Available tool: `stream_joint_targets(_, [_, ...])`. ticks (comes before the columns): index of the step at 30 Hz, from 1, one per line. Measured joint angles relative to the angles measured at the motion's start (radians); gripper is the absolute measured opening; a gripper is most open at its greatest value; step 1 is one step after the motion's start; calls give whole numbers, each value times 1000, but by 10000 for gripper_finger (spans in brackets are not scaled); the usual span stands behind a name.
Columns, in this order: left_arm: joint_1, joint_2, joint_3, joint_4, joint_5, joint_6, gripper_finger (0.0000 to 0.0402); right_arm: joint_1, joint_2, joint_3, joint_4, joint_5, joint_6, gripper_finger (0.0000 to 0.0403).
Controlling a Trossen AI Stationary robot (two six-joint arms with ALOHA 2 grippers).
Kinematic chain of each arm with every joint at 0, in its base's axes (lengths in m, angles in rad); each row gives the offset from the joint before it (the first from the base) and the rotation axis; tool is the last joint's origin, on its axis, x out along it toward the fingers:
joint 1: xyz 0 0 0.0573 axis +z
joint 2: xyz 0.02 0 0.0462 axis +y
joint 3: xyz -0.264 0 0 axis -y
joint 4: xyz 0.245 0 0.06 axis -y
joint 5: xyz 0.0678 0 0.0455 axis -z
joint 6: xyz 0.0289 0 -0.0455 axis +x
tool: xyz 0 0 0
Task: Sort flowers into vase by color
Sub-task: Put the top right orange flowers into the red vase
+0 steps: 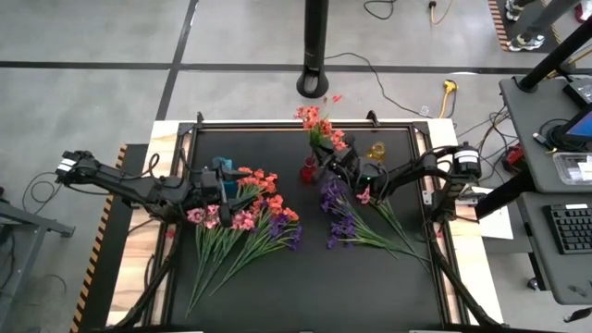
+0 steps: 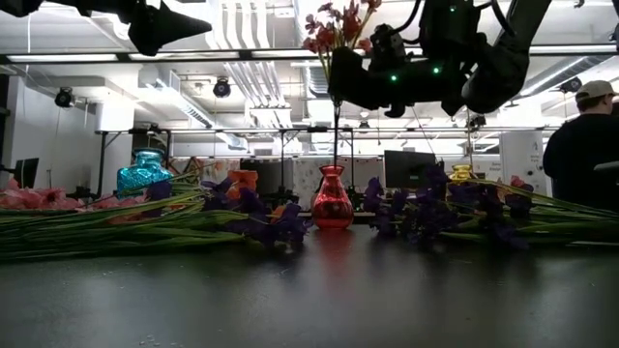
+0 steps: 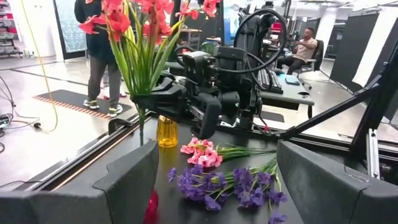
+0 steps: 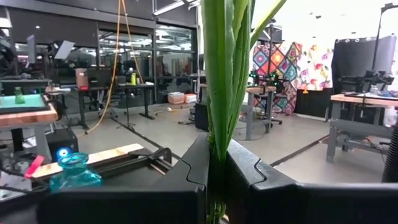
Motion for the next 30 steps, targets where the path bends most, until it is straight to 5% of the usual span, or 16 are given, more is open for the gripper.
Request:
stream_joint_targets(13, [0, 3, 0, 11, -4, 0, 308, -17, 33, 0, -3, 4, 53, 28])
stream_joint_targets(30, [0, 8, 0, 11, -5, -8, 308, -20, 30, 0, -152, 6, 90, 149])
